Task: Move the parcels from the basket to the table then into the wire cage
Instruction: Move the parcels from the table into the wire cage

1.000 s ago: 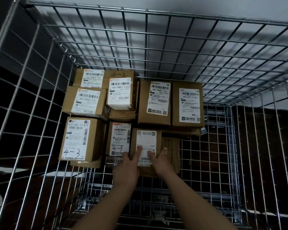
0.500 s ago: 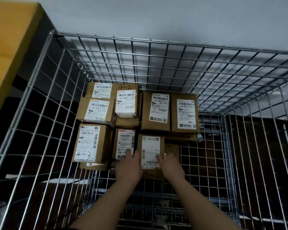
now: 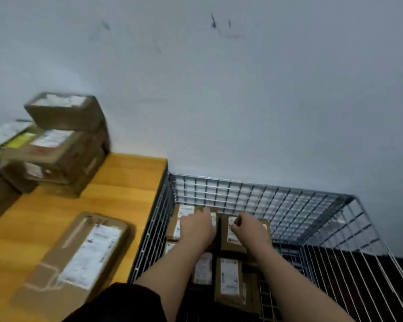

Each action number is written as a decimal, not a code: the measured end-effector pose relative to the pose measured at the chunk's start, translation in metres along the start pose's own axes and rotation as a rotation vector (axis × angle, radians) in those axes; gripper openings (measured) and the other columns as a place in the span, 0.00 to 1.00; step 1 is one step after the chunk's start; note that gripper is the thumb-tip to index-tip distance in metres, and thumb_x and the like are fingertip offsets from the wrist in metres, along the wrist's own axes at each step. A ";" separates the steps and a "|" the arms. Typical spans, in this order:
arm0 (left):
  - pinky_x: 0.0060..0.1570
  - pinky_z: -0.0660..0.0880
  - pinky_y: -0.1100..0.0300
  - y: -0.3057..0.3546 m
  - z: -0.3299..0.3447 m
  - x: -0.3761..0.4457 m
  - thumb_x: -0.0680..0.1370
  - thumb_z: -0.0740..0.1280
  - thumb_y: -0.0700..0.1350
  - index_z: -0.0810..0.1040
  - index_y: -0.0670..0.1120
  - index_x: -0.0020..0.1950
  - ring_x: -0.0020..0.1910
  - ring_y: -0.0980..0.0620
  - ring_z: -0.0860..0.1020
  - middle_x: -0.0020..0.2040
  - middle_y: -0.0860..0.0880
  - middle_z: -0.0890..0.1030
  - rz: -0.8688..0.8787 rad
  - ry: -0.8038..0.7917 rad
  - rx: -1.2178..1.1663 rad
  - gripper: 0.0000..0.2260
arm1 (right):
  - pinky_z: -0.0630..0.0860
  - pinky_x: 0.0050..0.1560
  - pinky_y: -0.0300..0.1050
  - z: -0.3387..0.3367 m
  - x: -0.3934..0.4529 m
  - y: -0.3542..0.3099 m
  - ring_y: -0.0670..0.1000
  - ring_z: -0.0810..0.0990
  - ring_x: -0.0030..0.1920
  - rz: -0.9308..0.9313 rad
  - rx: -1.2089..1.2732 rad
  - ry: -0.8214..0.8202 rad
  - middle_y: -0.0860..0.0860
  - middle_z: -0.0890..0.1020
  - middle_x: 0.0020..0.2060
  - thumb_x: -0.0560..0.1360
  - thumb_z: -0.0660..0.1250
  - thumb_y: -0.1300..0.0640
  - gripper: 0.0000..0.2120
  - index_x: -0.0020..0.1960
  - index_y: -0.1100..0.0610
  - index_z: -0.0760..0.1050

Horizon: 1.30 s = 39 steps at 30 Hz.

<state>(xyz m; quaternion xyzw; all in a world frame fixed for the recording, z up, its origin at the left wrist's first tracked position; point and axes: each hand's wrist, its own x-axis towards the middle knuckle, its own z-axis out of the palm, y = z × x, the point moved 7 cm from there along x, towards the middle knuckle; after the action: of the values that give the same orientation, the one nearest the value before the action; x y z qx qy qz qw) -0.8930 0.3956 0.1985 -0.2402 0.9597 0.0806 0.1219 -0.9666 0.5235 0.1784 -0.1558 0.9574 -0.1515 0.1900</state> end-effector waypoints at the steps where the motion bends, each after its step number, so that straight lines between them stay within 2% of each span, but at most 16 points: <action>1: 0.53 0.71 0.53 -0.011 -0.030 -0.015 0.80 0.59 0.49 0.65 0.46 0.68 0.58 0.44 0.77 0.62 0.45 0.75 0.000 0.043 0.002 0.17 | 0.71 0.40 0.44 -0.022 -0.014 -0.025 0.52 0.77 0.46 -0.028 0.000 0.026 0.51 0.80 0.46 0.78 0.61 0.52 0.04 0.46 0.52 0.70; 4: 0.53 0.70 0.53 -0.026 -0.087 -0.040 0.80 0.58 0.49 0.67 0.45 0.66 0.60 0.43 0.76 0.63 0.44 0.75 0.004 0.130 0.014 0.16 | 0.72 0.47 0.45 -0.065 -0.034 -0.071 0.55 0.80 0.53 -0.078 0.015 0.086 0.52 0.82 0.50 0.76 0.60 0.54 0.03 0.44 0.50 0.71; 6: 0.54 0.71 0.53 -0.048 -0.124 -0.064 0.80 0.58 0.50 0.68 0.45 0.65 0.61 0.43 0.76 0.63 0.44 0.76 -0.023 0.186 0.013 0.16 | 0.72 0.49 0.44 -0.092 -0.053 -0.110 0.55 0.79 0.56 -0.138 0.012 0.117 0.53 0.82 0.53 0.76 0.60 0.54 0.05 0.48 0.51 0.75; 12: 0.51 0.72 0.55 -0.113 -0.185 -0.123 0.79 0.59 0.50 0.69 0.45 0.63 0.59 0.43 0.77 0.60 0.43 0.77 -0.182 0.302 -0.006 0.15 | 0.73 0.50 0.44 -0.133 -0.101 -0.206 0.55 0.78 0.57 -0.351 0.012 0.164 0.52 0.81 0.56 0.76 0.62 0.54 0.08 0.52 0.52 0.77; 20: 0.47 0.71 0.55 -0.177 -0.182 -0.199 0.79 0.59 0.52 0.68 0.45 0.62 0.57 0.43 0.77 0.59 0.43 0.76 -0.395 0.299 -0.057 0.15 | 0.75 0.51 0.46 -0.107 -0.155 -0.268 0.57 0.79 0.57 -0.567 -0.045 0.089 0.54 0.81 0.55 0.75 0.63 0.53 0.09 0.52 0.53 0.78; 24: 0.47 0.72 0.55 -0.211 -0.175 -0.231 0.79 0.59 0.53 0.68 0.47 0.61 0.55 0.44 0.77 0.57 0.45 0.77 -0.488 0.283 -0.105 0.15 | 0.70 0.43 0.42 -0.093 -0.183 -0.292 0.56 0.79 0.53 -0.631 -0.053 0.047 0.54 0.81 0.53 0.76 0.62 0.52 0.09 0.52 0.53 0.77; 27: 0.44 0.70 0.54 -0.235 -0.179 -0.251 0.79 0.59 0.52 0.68 0.47 0.59 0.54 0.44 0.77 0.56 0.45 0.78 -0.541 0.310 -0.127 0.13 | 0.68 0.42 0.42 -0.088 -0.198 -0.312 0.56 0.79 0.52 -0.655 -0.057 0.039 0.53 0.81 0.52 0.76 0.62 0.51 0.09 0.52 0.53 0.77; 31: 0.42 0.69 0.56 -0.271 -0.183 -0.272 0.78 0.58 0.51 0.69 0.46 0.59 0.53 0.44 0.77 0.55 0.45 0.78 -0.580 0.346 -0.137 0.13 | 0.72 0.41 0.43 -0.076 -0.219 -0.344 0.54 0.78 0.47 -0.697 -0.059 0.019 0.52 0.80 0.48 0.76 0.63 0.51 0.05 0.46 0.52 0.73; 35: 0.43 0.69 0.55 -0.313 -0.187 -0.287 0.79 0.58 0.52 0.69 0.46 0.59 0.53 0.43 0.77 0.56 0.45 0.77 -0.573 0.362 -0.126 0.13 | 0.75 0.44 0.47 -0.061 -0.235 -0.381 0.56 0.79 0.50 -0.709 -0.048 0.014 0.53 0.82 0.50 0.76 0.62 0.51 0.04 0.46 0.51 0.72; 39: 0.43 0.72 0.55 -0.370 -0.190 -0.300 0.79 0.57 0.51 0.69 0.45 0.60 0.51 0.43 0.78 0.55 0.44 0.78 -0.557 0.360 -0.129 0.14 | 0.71 0.42 0.44 -0.036 -0.253 -0.425 0.56 0.79 0.52 -0.689 -0.061 0.026 0.52 0.81 0.51 0.77 0.61 0.51 0.04 0.46 0.51 0.71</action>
<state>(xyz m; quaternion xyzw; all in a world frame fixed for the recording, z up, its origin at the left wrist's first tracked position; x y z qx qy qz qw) -0.4957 0.1651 0.4266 -0.5108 0.8562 0.0612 -0.0476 -0.6567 0.2373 0.4391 -0.4733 0.8551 -0.1803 0.1106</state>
